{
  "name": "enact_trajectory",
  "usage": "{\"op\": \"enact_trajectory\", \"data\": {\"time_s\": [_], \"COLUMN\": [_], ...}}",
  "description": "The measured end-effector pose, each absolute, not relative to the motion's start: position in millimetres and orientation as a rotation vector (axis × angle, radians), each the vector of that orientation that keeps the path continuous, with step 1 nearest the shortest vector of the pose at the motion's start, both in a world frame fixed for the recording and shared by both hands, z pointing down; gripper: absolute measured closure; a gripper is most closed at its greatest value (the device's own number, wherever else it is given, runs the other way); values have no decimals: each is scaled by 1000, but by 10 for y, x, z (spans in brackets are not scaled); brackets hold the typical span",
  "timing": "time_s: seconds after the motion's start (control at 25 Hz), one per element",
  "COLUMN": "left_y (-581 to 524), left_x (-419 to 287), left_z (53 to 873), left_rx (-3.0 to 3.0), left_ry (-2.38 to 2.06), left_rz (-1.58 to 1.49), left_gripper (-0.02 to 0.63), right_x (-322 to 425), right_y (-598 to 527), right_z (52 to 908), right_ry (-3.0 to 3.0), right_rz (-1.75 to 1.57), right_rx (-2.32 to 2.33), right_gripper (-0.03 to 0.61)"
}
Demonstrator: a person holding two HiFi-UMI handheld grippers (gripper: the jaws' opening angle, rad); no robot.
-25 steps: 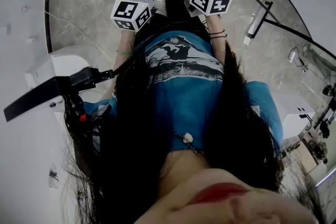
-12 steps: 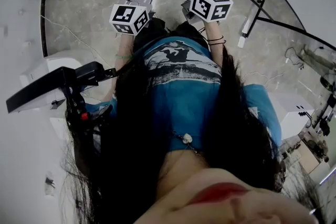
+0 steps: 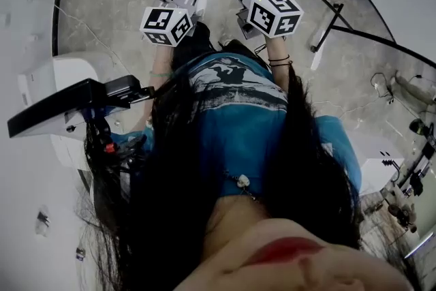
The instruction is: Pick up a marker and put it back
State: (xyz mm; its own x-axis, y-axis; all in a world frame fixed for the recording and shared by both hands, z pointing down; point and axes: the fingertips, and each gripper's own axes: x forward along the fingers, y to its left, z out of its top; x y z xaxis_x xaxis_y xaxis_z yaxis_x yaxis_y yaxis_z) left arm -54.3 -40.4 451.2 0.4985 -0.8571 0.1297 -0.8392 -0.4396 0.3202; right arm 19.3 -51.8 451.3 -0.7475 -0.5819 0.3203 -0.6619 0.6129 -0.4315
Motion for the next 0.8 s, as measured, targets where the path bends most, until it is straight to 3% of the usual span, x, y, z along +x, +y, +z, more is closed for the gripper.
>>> {"op": "enact_trajectory", "data": {"time_s": [0.28, 0.8], "left_y": [579, 1449], "left_x": [695, 902], "left_z": [4559, 4360], "left_rx": [2364, 2375], "left_ry": [-1477, -1560], "left_rz": [-43, 16], "left_gripper": [614, 614], "right_x": [1267, 1292], "right_y": [331, 1201], "right_z": [4493, 4354], "right_ry": [-2736, -2812], "right_rz": [800, 778], "right_rx": [924, 796], "right_gripper": [555, 557]}}
